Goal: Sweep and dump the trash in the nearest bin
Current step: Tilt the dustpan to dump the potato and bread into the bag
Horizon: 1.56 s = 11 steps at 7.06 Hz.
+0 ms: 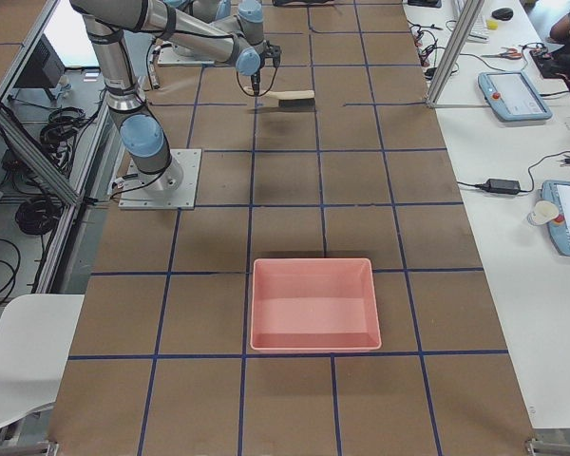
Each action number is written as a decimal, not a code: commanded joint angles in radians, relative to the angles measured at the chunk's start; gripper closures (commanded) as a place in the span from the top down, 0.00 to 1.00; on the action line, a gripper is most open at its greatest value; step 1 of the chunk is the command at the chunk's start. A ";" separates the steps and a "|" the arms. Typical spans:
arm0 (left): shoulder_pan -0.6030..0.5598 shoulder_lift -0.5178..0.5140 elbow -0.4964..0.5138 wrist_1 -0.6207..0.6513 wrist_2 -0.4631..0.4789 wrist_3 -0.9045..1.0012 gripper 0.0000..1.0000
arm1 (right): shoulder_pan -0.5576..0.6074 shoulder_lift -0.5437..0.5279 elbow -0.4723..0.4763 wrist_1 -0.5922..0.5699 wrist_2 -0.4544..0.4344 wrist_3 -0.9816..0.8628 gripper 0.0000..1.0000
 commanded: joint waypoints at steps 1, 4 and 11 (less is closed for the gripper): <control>-0.060 0.009 0.000 0.065 0.062 -0.013 0.04 | 0.000 0.014 -0.002 0.000 0.015 0.000 0.79; -0.129 0.047 0.000 0.128 0.127 -0.039 0.04 | 0.000 0.040 -0.006 -0.006 0.015 0.001 0.81; -0.201 0.156 0.032 0.185 0.286 -0.029 0.04 | -0.256 -0.061 -0.406 0.576 0.013 -0.300 1.00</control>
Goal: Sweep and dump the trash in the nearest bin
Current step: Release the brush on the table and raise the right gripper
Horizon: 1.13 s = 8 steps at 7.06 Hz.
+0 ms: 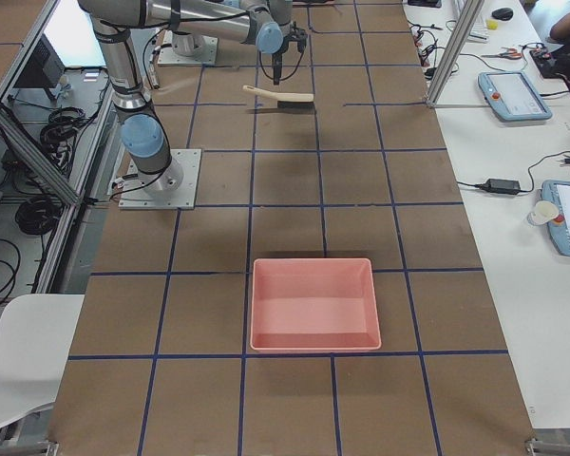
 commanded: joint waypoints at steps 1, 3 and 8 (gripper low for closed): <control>-0.028 0.031 0.012 0.000 0.024 0.001 0.04 | -0.177 -0.072 -0.139 0.220 0.001 -0.193 1.00; -0.094 0.083 0.009 -0.004 0.014 -0.002 0.04 | -0.327 -0.106 -0.227 0.342 0.001 -0.316 1.00; -0.305 0.120 -0.012 -0.093 -0.176 -0.032 0.04 | -0.342 -0.157 -0.226 0.361 -0.021 -0.354 1.00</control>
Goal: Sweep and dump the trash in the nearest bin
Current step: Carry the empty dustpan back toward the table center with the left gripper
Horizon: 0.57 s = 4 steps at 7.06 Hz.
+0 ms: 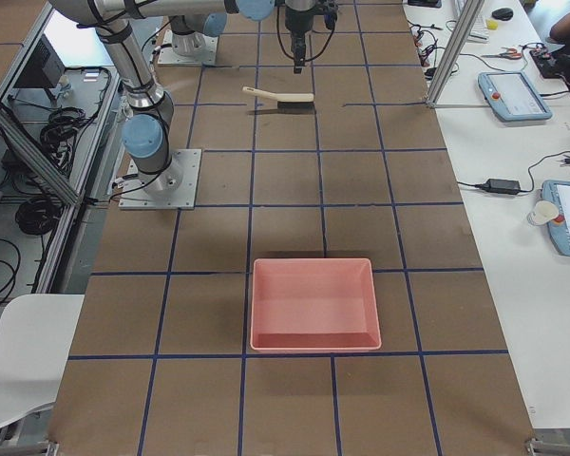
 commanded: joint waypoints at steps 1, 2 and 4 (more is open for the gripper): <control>-0.113 0.007 -0.025 -0.041 -0.060 -0.032 0.04 | 0.001 -0.006 0.016 -0.003 -0.021 -0.006 1.00; -0.169 0.014 -0.084 -0.031 -0.063 -0.104 0.04 | -0.005 -0.013 0.013 -0.002 -0.025 -0.008 1.00; -0.316 0.012 -0.187 0.026 -0.062 -0.246 0.04 | 0.000 -0.030 0.022 -0.002 -0.025 -0.009 1.00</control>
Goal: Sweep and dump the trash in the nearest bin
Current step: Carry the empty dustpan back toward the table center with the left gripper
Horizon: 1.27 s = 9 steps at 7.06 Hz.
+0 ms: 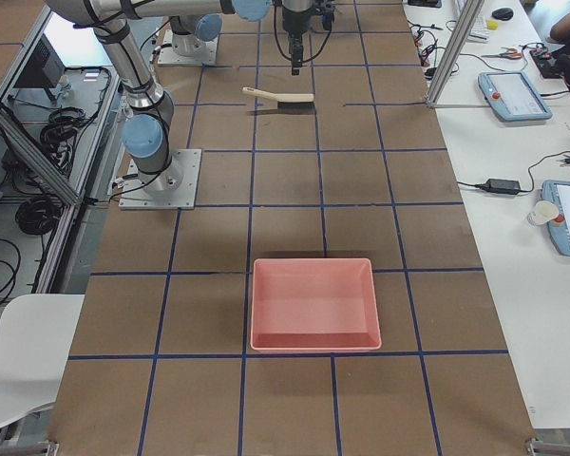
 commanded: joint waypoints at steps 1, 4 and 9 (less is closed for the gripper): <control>-0.170 -0.002 -0.105 0.042 0.001 -0.208 0.04 | 0.002 -0.007 0.004 0.002 -0.002 -0.003 1.00; -0.352 -0.009 -0.236 0.296 0.007 -0.497 0.04 | 0.000 -0.008 0.002 0.002 -0.002 -0.003 1.00; -0.647 -0.024 -0.336 0.538 0.128 -1.026 0.04 | 0.000 -0.007 0.002 0.002 -0.002 -0.003 1.00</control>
